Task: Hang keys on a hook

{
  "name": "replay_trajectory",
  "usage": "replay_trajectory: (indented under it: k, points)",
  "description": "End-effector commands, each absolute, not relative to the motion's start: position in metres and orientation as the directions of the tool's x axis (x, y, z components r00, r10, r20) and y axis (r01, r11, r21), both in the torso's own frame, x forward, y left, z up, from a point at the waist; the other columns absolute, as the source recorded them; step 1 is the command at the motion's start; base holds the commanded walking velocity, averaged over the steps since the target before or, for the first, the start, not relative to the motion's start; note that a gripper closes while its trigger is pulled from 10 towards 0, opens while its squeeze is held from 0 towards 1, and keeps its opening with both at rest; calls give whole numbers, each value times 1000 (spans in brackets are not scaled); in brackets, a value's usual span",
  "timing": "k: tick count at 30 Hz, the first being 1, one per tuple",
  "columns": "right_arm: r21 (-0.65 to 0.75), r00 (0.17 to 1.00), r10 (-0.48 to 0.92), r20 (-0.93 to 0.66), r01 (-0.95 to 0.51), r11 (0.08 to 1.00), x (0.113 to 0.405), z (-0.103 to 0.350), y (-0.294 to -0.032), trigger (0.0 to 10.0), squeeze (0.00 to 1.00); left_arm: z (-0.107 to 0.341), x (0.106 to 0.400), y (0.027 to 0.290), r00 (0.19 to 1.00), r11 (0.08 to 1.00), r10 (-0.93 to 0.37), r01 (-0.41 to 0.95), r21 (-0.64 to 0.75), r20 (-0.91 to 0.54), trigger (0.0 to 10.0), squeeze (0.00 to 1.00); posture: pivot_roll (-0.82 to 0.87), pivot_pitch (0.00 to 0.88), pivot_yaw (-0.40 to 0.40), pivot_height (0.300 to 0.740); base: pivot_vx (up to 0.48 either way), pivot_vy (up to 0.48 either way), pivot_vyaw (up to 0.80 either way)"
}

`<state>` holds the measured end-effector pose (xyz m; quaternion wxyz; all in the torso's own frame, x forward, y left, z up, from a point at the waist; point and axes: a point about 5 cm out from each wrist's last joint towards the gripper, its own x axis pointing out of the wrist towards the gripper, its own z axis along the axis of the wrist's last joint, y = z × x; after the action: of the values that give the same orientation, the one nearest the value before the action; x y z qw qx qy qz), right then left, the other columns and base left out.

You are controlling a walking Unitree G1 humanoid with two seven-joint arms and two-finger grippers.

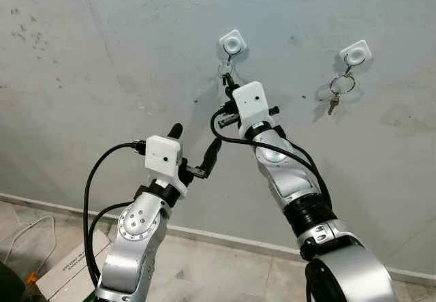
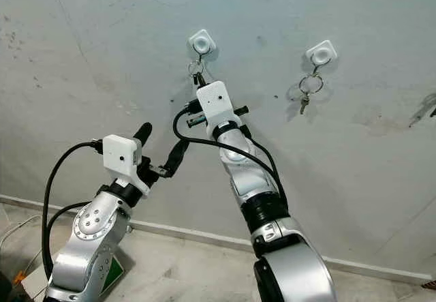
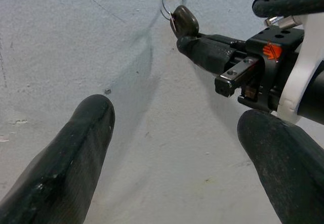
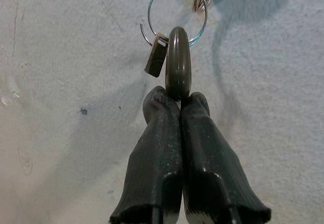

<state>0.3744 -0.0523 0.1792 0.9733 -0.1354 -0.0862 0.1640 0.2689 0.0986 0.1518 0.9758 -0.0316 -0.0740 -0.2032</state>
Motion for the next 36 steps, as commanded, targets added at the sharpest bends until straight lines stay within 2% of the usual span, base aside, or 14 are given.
replay_trajectory:
  k: [1,19,20,21,22,23,36]
  points:
    - [-308,923,363,127,-311,899,376,186,-46,10000,0,155,269,99,904,916,-393,400,-12,168,10000,0,87,0,29,740,0,0,0]
    - [-333,934,347,84,-302,893,374,170,-53,10000,0,153,270,98,905,916,-396,402,-9,154,10000,0,85,0,27,740,0,0,0]
    - [-332,934,347,85,-302,894,374,170,-53,10000,78,152,269,98,905,916,-396,402,-9,153,10000,0,85,0,31,740,0,0,0]
    - [-332,934,346,86,-301,894,373,170,-53,10000,796,152,269,98,905,915,-396,402,-9,153,10000,0,85,0,31,740,0,0,0]
    - [-333,934,346,87,-301,894,373,170,-53,10000,796,152,269,98,905,915,-397,403,-9,152,10000,0,85,0,31,740,0,0,0]
    - [-321,933,350,84,-307,896,373,169,-52,10000,1000,152,269,98,905,915,-397,403,-9,152,10000,0,85,0,31,740,0,0,0]
    - [-315,930,354,97,-308,897,366,163,-57,10000,1000,150,269,96,905,914,-401,406,-12,144,10000,0,75,0,37,740,0,0,0]
